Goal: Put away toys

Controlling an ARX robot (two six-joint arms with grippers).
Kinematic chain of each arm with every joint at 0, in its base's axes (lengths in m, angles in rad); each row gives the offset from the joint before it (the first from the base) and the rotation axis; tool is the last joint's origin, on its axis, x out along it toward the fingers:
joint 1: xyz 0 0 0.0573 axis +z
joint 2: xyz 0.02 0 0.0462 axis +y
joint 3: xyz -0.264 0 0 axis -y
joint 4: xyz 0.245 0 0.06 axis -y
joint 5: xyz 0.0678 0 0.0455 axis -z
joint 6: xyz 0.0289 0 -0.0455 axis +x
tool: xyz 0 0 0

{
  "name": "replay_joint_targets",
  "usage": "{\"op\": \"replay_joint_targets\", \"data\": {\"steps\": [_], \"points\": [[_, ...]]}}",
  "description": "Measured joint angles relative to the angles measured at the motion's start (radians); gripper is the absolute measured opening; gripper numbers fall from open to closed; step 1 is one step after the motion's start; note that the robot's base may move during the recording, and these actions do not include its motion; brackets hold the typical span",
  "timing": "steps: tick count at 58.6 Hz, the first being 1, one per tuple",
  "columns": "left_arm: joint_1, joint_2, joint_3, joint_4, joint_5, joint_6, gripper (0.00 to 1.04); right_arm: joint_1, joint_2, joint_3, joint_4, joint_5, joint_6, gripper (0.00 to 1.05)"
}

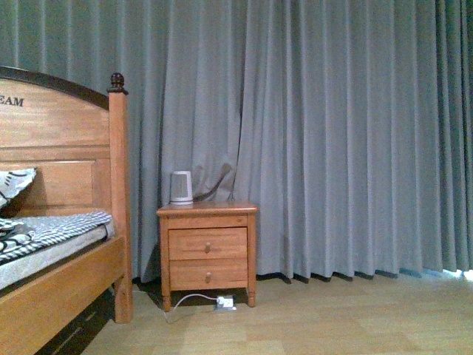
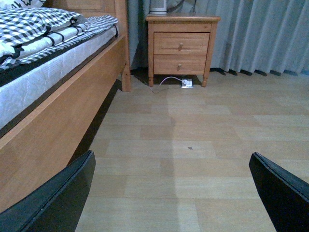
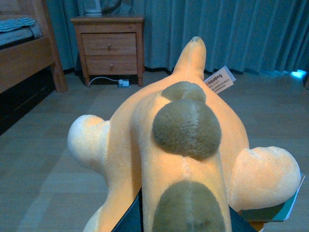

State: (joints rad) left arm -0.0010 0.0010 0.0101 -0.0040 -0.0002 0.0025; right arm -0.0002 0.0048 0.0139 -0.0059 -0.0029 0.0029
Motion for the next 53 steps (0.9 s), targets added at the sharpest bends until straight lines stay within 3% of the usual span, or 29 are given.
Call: {"op": "replay_joint_targets", "data": {"steps": [53], "points": [[0.0,0.0,0.0,0.0,0.0,0.0,0.99,0.0,0.0,0.0,0.0,0.0,0.0,0.1]]}}
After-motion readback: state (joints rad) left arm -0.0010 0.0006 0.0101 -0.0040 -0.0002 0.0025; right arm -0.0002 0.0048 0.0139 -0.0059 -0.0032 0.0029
